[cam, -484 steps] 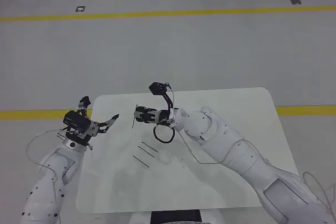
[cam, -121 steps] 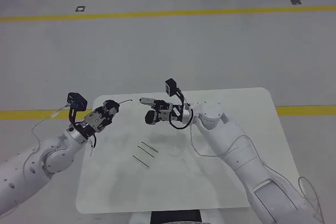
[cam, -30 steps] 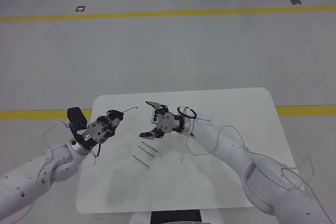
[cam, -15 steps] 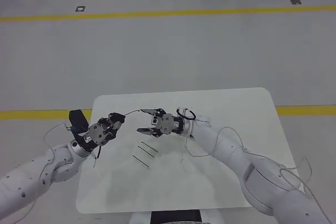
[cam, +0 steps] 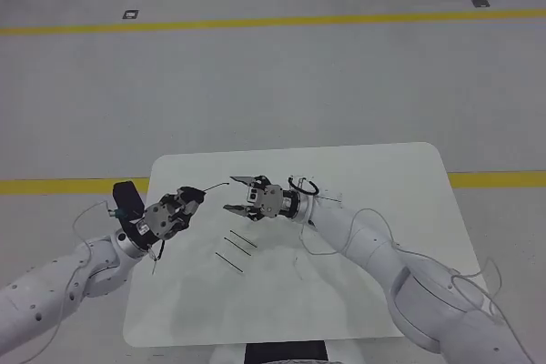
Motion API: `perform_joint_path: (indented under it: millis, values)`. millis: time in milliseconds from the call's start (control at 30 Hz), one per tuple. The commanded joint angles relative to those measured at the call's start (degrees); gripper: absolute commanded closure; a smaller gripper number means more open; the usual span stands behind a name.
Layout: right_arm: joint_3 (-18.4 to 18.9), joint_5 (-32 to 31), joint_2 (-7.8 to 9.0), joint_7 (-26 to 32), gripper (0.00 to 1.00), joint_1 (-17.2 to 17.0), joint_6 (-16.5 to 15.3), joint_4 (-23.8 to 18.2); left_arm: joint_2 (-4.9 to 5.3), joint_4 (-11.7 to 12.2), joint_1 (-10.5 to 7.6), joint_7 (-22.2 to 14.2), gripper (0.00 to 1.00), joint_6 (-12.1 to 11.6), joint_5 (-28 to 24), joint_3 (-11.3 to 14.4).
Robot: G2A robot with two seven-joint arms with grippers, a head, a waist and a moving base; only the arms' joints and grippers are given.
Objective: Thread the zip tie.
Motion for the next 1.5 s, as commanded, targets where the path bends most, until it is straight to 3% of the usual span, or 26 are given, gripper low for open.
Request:
perform_joint_path:
  millis: [0, 500, 1000, 1233, 1333, 1467]
  values:
    - [0.1, 0.0, -0.15, 0.0, 0.59, 0.0, 0.0, 0.2, 0.05, 0.1, -0.49, 0.2, 1.00, 0.0, 0.1, 0.7]
    - [0.2, 0.0, -1.04, 0.0, 0.74, 0.1, 0.0, 1.4, 0.22, 0.7, -4.30, 1.4, 1.00, 0.0, 0.1, 5.3]
    - [0.6, 0.0, -1.43, 0.0, 0.80, -0.1, 0.0, 2.2, 0.35, 1.2, -7.31, 2.8, 1.00, 0.0, -0.4, 9.0]
    - [0.6, 0.0, -1.45, 0.0, 0.89, -0.1, 0.0, 2.7, 0.34, 1.1, -7.61, 2.7, 1.00, 0.0, -0.4, 9.4]
    - [0.7, 0.0, -1.44, 0.0, 1.00, -0.1, 0.0, 2.8, 0.31, 1.1, -7.59, 2.6, 1.00, 0.0, -0.2, 9.4]
    - [0.6, 0.0, -1.43, 0.0, 1.00, 0.0, 0.0, 2.8, 0.30, 1.1, -7.57, 2.5, 1.00, 0.0, -0.3, 9.4]
